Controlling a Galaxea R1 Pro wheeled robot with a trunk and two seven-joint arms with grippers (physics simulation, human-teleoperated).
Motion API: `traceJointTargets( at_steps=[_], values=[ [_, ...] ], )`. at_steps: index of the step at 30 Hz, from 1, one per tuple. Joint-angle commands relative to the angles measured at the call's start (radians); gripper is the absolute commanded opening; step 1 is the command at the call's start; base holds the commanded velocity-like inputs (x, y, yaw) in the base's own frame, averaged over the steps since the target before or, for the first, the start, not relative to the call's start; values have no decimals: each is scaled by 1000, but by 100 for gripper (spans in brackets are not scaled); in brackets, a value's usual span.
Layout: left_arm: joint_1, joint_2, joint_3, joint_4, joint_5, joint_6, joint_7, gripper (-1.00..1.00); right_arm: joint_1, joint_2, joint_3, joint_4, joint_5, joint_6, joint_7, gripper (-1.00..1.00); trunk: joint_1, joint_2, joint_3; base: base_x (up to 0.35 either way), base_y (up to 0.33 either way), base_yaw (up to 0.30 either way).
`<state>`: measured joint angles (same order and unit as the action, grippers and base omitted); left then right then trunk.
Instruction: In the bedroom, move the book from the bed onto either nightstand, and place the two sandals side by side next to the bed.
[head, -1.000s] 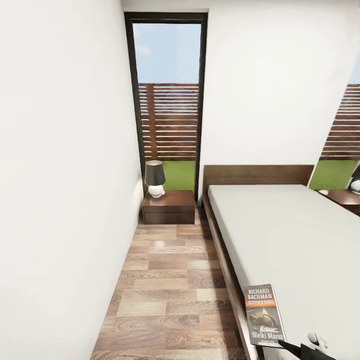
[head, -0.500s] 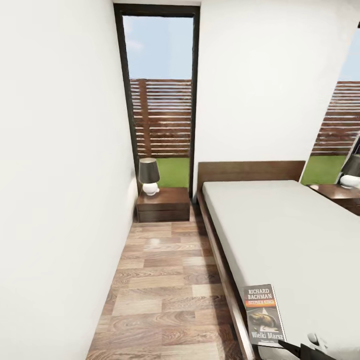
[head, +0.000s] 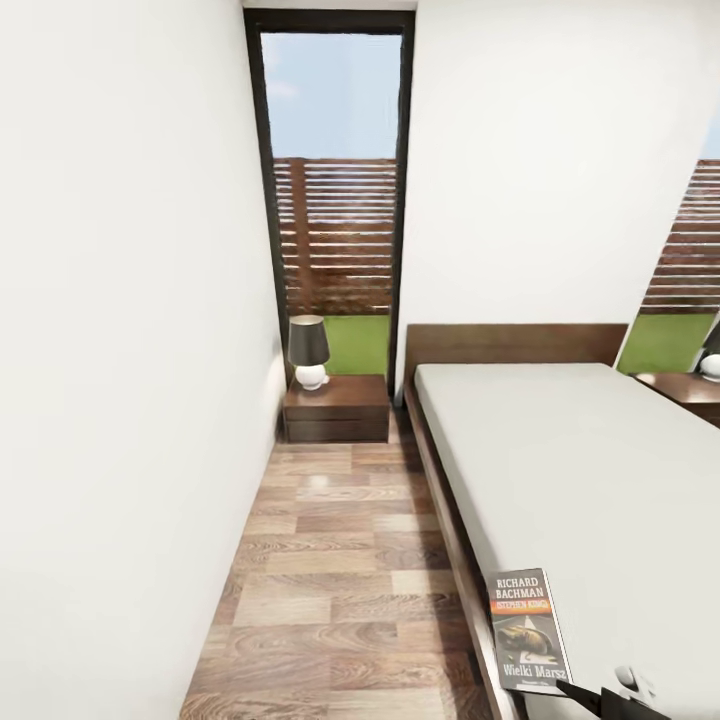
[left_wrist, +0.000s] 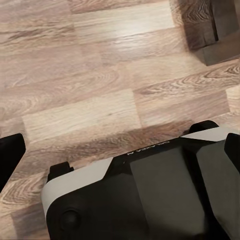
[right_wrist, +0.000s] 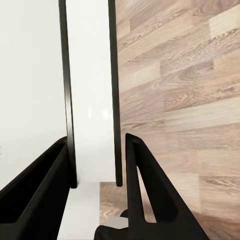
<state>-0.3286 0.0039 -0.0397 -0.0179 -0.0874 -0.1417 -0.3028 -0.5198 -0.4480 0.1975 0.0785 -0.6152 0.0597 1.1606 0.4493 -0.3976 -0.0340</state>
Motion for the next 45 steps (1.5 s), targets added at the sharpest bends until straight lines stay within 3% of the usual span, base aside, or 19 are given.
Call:
traceJointTargets(
  at_steps=[1, 34, 45],
  values=[
    [-1, 0, -3, 1, -9, -7, 1, 100, -1, 0, 7, 3, -10, 6, 5, -100, 1, -2, -2, 0, 0, 281],
    [-1, 0, -2, 1, -7, -7, 1, 100, -1, 0, 7, 3, -6, 5, 2, -100, 1, -2, -11, 2, 0, 33],
    [-1, -1, 0, 1, -6, -8, 1, 100, -2, 0, 7, 3, -6, 5, 2, -100, 1, -2, -11, 287, 0, 0]
  ],
)
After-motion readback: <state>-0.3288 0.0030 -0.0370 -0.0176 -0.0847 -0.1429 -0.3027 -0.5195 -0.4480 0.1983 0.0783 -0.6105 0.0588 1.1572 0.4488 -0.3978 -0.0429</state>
